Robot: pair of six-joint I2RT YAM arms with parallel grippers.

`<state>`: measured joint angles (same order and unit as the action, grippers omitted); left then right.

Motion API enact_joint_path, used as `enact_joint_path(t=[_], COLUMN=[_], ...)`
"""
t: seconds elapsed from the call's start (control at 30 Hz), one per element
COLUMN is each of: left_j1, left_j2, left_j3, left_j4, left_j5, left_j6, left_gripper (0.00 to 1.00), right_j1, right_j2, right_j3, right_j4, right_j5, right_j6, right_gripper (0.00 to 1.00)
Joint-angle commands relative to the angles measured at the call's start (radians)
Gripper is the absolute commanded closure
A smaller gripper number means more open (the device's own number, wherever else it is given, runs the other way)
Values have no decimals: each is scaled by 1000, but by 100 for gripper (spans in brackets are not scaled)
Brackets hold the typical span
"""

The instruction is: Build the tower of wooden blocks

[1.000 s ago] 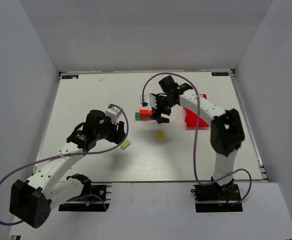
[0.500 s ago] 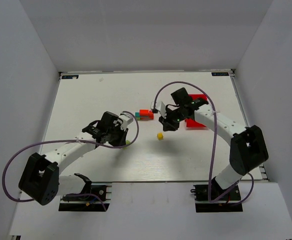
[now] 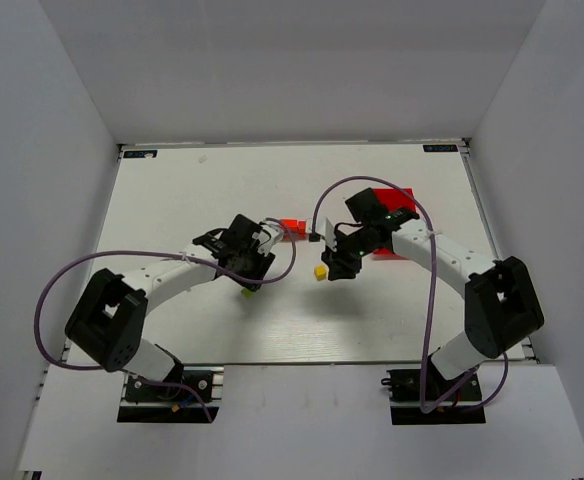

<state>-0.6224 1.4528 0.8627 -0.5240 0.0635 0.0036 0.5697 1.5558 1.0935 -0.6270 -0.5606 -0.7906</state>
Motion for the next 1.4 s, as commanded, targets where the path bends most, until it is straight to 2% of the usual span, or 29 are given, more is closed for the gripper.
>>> enact_joint_path(t=[0.0,0.57,0.67,0.73,0.77,0.8,0.83,0.87,0.9,1.0,1.07,1.2,1.23,1.37], left_j1=[-5,-5,-5,-5,-5,-5,-14,-14,-14,-14,-14,-14,-14,-14], left_j2=[26,173,184,184,184,172,153,144,133,101,101,233,301,450], left_j3=[65,102,102,102,111,111,120,143,162,252,349,560,649,826], left_j4=[-22,-50,-59,-59,-59,-59,-59,-70,-70,-70,-70,-168,-218,-306], left_j5=[-67,-56,-56,-47,-47,-47,-47,-38,-21,74,105,119,99,38], left_j6=[18,36,36,36,36,36,36,47,64,125,188,323,376,510], left_gripper=[46,51,60,70,75,86,92,97,100,100,100,100,100,100], right_j1=[-1,-1,-4,-4,-4,-2,-4,-1,-4,-2,-1,2,1,-2], right_j2=[-69,-154,-161,-171,-174,-180,-181,-181,-187,-194,-204,-223,-229,-252], right_j3=[-4,-29,-29,-30,-33,-35,-34,-35,-35,-40,-53,-84,-89,-99], right_j4=[27,42,39,41,41,41,41,41,42,50,52,81,79,96], right_j5=[-25,-44,-48,-51,-51,-50,-48,-47,-44,-21,1,36,39,42], right_j6=[-6,-2,2,4,4,5,5,8,10,14,5,-2,-2,2], right_gripper=[57,57,57,57,57,57,57,59,70,100,100,100,100,100])
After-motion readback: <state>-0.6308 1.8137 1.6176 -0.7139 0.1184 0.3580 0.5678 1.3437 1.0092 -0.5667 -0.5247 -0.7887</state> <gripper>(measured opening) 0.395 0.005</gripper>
